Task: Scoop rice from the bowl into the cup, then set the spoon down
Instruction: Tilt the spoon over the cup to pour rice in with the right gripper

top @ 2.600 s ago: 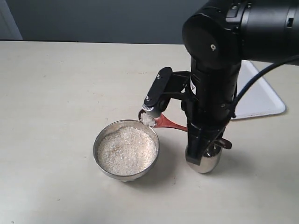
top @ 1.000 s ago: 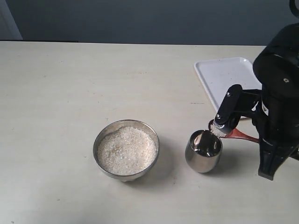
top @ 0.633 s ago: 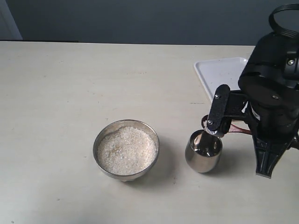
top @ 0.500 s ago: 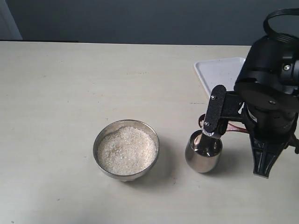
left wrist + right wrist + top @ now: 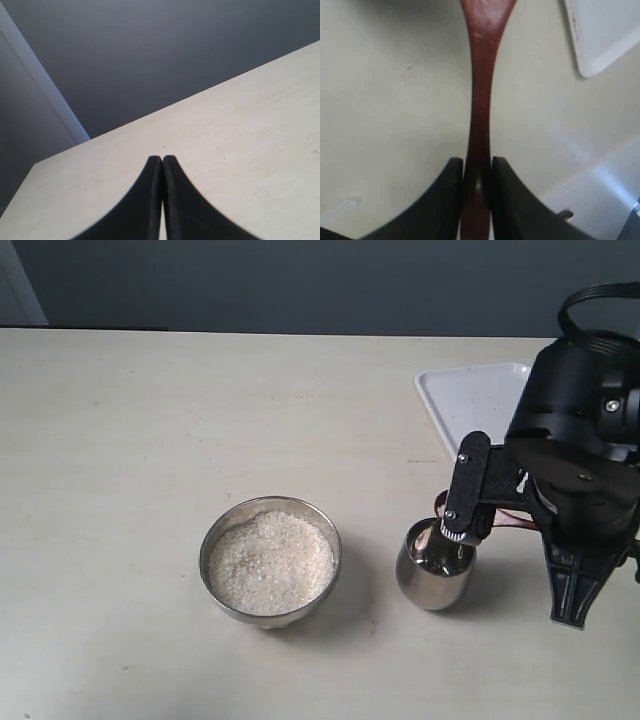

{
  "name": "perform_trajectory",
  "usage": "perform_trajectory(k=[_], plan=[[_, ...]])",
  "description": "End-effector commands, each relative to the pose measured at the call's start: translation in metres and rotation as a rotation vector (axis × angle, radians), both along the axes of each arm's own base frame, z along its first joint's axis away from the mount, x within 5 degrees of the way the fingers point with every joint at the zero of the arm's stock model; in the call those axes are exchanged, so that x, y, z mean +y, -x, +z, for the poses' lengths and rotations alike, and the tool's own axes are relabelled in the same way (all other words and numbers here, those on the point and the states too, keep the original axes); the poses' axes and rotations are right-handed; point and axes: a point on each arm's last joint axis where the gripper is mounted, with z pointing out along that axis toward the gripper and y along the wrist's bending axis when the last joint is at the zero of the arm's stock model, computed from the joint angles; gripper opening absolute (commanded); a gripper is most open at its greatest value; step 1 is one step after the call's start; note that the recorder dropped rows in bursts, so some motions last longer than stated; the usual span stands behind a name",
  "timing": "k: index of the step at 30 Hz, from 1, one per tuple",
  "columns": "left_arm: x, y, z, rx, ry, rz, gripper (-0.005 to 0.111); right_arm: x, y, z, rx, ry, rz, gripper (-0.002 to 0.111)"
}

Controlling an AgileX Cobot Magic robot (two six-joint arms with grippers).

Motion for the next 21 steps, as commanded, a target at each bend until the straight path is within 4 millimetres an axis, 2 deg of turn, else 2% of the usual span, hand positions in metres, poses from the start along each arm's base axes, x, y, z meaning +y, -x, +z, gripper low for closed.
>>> perform_trajectory(k=[1,6,12,21], plan=[[0.0,0.001,0.002,-0.014,0.012,-0.002,0.0,-0.001,-0.001,0.001,-0.03,0.007,0.006,-0.001],[0.0,0.001,0.002,-0.014,0.012,-0.002,0.0,-0.001,-0.001,0.001,-0.031,0.006,0.004,-0.001],[0.0,0.001,0.002,-0.014,0.012,-0.002,0.0,0.011,0.009,0.002,-0.055,0.013,0.08,-0.001],[0.0,0.001,0.002,-0.014,0.012,-0.002,0.0,0.011,0.009,0.002,-0.069,0.014,0.077,-0.001]])
